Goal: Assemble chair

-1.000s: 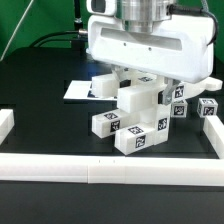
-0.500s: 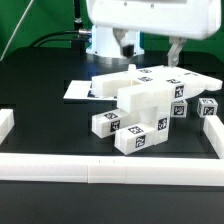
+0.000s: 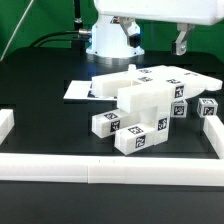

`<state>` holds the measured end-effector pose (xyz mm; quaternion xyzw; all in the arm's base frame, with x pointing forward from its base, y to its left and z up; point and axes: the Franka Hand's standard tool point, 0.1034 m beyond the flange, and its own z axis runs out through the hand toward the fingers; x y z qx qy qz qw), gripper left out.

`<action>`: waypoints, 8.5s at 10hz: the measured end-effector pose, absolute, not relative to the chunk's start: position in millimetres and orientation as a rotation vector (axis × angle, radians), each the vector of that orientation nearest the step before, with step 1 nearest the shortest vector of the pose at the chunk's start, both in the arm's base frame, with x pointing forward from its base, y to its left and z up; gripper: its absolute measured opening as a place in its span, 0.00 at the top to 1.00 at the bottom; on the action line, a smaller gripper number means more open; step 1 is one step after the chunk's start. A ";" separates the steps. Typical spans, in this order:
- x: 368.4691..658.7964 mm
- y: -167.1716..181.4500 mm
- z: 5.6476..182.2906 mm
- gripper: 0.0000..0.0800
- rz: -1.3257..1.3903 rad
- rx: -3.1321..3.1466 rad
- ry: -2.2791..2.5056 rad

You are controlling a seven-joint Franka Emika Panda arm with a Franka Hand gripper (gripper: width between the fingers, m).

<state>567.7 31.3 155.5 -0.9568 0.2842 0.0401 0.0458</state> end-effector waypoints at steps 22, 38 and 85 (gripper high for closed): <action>441.9 -20.0 99.3 0.19 -0.112 -3.033 -0.607; 505.6 18.8 84.7 0.19 -0.094 -3.068 -0.406; 454.3 186.4 30.3 0.19 -0.056 -3.093 0.138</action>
Offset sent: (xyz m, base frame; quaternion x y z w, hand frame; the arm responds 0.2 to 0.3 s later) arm -0.0167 0.0137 -0.0083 -0.0139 0.0477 -0.1129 0.9924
